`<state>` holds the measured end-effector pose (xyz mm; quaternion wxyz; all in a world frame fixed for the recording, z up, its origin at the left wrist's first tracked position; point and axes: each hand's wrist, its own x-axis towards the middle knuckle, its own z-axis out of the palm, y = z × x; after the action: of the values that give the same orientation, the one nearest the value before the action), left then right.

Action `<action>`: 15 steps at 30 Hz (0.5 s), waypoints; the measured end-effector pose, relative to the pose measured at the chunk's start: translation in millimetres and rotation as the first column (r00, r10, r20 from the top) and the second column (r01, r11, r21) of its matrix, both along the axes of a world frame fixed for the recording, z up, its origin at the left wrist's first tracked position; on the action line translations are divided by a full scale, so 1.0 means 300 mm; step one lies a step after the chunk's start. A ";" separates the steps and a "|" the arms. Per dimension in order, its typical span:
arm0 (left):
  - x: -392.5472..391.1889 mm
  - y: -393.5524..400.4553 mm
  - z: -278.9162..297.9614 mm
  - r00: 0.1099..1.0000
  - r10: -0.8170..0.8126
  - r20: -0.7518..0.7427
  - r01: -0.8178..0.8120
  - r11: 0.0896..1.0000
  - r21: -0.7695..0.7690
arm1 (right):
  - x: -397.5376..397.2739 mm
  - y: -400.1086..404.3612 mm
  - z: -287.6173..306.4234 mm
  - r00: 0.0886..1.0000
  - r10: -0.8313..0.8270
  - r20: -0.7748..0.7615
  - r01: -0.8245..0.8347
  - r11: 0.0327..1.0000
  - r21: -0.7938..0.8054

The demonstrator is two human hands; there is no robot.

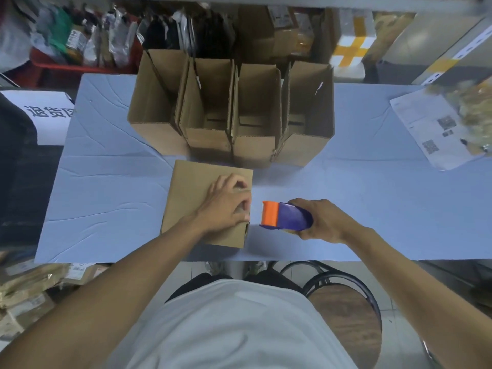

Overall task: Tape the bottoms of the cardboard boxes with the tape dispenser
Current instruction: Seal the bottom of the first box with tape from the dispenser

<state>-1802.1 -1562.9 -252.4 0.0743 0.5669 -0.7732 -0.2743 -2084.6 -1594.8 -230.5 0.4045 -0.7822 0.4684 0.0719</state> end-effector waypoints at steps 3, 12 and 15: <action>0.013 0.002 0.004 0.999 0.023 -0.023 -0.022 1.000 0.020 | 0.007 0.004 -0.002 0.999 -0.029 0.024 0.029 0.999 0.014; -0.017 -0.009 0.021 0.996 -0.037 0.077 0.033 0.998 0.049 | 0.030 -0.005 -0.004 1.000 -0.018 -0.019 0.019 0.998 0.059; -0.024 -0.010 0.031 0.992 -0.075 0.104 0.071 0.996 0.044 | 0.102 -0.036 0.004 0.979 0.103 -0.173 -0.110 0.994 -0.027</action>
<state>-1809.2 -1565.8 -243.1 0.0117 0.5533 -0.7906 -0.2621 -2053.9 -1605.6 -229.4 0.3440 -0.8042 0.4602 0.1520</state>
